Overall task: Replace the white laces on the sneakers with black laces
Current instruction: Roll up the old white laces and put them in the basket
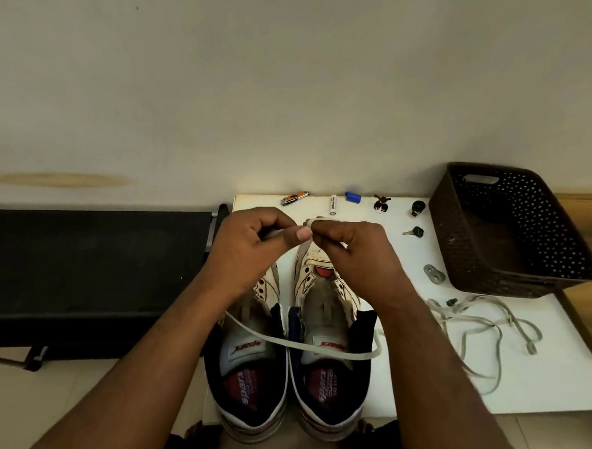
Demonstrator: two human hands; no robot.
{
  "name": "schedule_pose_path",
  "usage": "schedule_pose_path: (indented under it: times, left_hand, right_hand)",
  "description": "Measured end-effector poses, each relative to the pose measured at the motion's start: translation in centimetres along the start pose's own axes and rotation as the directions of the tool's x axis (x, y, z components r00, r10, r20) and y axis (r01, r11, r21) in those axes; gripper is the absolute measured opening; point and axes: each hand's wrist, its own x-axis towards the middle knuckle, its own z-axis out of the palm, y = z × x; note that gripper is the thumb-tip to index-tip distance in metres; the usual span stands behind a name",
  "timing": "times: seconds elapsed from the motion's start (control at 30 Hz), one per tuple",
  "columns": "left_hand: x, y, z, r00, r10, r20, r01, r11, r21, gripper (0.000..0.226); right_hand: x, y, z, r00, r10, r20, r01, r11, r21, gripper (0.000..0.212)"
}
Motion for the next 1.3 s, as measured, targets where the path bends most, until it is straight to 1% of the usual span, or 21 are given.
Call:
schedule_pose_path:
  times: [0.07,0.17,0.2,0.27,0.37,0.43,0.5,0.6,0.67,0.77,0.83,0.87,0.9,0.93,0.97,1.0,1.03,1.07,1.13,1.2,1.3]
  left_hand:
    - [0.0,0.1,-0.4,0.999,-0.025,0.021,0.025,1.0,-0.017,0.008]
    - [-0.1,0.2,-0.8,0.99,-0.049,0.13,0.056,0.997,-0.056,0.012]
    - [0.0,0.1,-0.8,0.989,-0.049,0.137,0.058,0.996,-0.064,0.012]
    - [0.0,0.1,-0.9,0.996,-0.029,0.078,0.037,0.995,-0.095,0.01]
    - [0.3,-0.2,-1.1,0.996,0.003,-0.094,-0.014,0.994,-0.112,0.009]
    - [0.4,-0.4,-1.3,0.985,0.004,-0.173,-0.028,0.99,-0.136,0.007]
    - [0.6,-0.4,-1.4,0.977,0.021,-0.211,-0.062,0.98,-0.187,0.006]
    - [0.7,-0.2,-1.5,0.976,0.017,-0.216,-0.066,0.972,-0.224,0.006]
    - [0.5,-0.1,-1.1,0.99,0.008,-0.143,-0.031,0.987,-0.158,0.009]
    - [0.1,0.0,0.0,0.998,0.01,0.054,-0.012,0.999,0.04,0.03]
    - [0.1,-0.2,0.7,0.99,-0.005,0.142,-0.014,0.991,0.13,0.025]
    - [0.1,-0.3,1.0,0.985,-0.012,0.171,-0.015,0.988,0.155,0.018]
    - [0.2,-0.5,1.1,0.979,-0.02,0.204,-0.018,0.983,0.181,0.012]
    - [0.3,-0.7,1.0,0.971,-0.029,0.236,-0.023,0.977,0.213,0.01]
    - [0.4,-0.9,0.8,0.965,-0.044,0.26,-0.024,0.967,0.253,0.011]
    - [0.4,-1.0,0.5,0.961,-0.064,0.27,-0.017,0.958,0.287,0.012]
    - [0.5,-1.1,0.1,0.962,-0.08,0.262,-0.004,0.951,0.308,0.012]
    - [0.5,-1.1,-0.3,0.967,-0.091,0.237,0.014,0.951,0.309,0.01]
    - [0.4,-0.9,-1.0,0.985,-0.102,0.138,0.068,0.969,0.237,0.008]
    - [0.3,-0.8,-1.3,0.995,-0.091,0.042,0.085,0.987,0.133,0.009]
    - [0.2,-0.4,-1.3,1.0,0.008,0.005,-0.009,0.996,0.089,0.004]
  right_hand:
    - [0.0,-0.5,0.1,0.998,0.014,0.057,-0.012,0.999,-0.03,0.029]
    - [-0.1,-1.0,0.2,0.989,-0.003,0.149,0.012,0.998,-0.059,0.027]
    - [-0.1,-1.0,0.1,0.984,-0.005,0.18,0.017,0.998,-0.067,0.026]
    - [-0.1,-1.1,0.0,0.976,0.0,0.216,0.004,1.0,-0.018,0.023]
    - [-0.3,-1.2,-0.2,0.966,0.006,0.258,-0.076,0.962,0.263,0.019]
    - [-0.6,-1.5,-0.5,0.952,-0.013,0.304,-0.146,0.856,0.495,0.018]
    - [-0.8,-1.7,-0.7,0.946,-0.045,0.322,-0.204,0.691,0.694,0.019]
    - [-0.8,-2.1,-0.9,0.956,-0.053,0.289,-0.235,0.452,0.861,0.021]
    - [-0.7,-2.4,-0.9,0.973,-0.055,0.226,-0.194,0.348,0.917,0.021]
    - [-0.5,-2.7,-0.7,0.989,0.005,0.146,-0.144,0.176,0.974,0.022]
    - [-0.3,-2.5,-0.6,0.995,0.074,0.068,-0.076,0.117,0.99,0.023]
    - [-0.1,-2.3,-0.6,0.995,0.101,0.019,-0.032,0.126,0.992,0.023]
    - [0.1,-1.9,-0.7,0.991,0.126,-0.037,0.012,0.198,0.98,0.022]
    - [0.2,-1.4,-0.8,0.985,0.138,-0.104,0.049,0.355,0.934,0.022]
    - [0.3,-0.7,-0.9,0.977,0.128,-0.17,0.068,0.572,0.817,0.023]
    - [0.3,-0.2,-0.9,0.974,0.106,-0.202,0.049,0.765,0.642,0.024]
    - [0.2,0.3,-0.9,0.978,0.093,-0.189,0.006,0.885,0.466,0.026]
    - [0.2,0.6,-0.9,0.986,0.095,-0.138,-0.045,0.942,0.331,0.027]
    - [0.0,0.6,-0.6,0.993,0.117,0.011,-0.117,0.972,0.203,0.027]
    - [0.1,0.3,-0.1,0.99,0.096,0.102,-0.112,0.98,0.165,0.026]
    - [0.2,-0.1,0.2,0.987,0.063,0.147,-0.086,0.984,0.153,0.024]
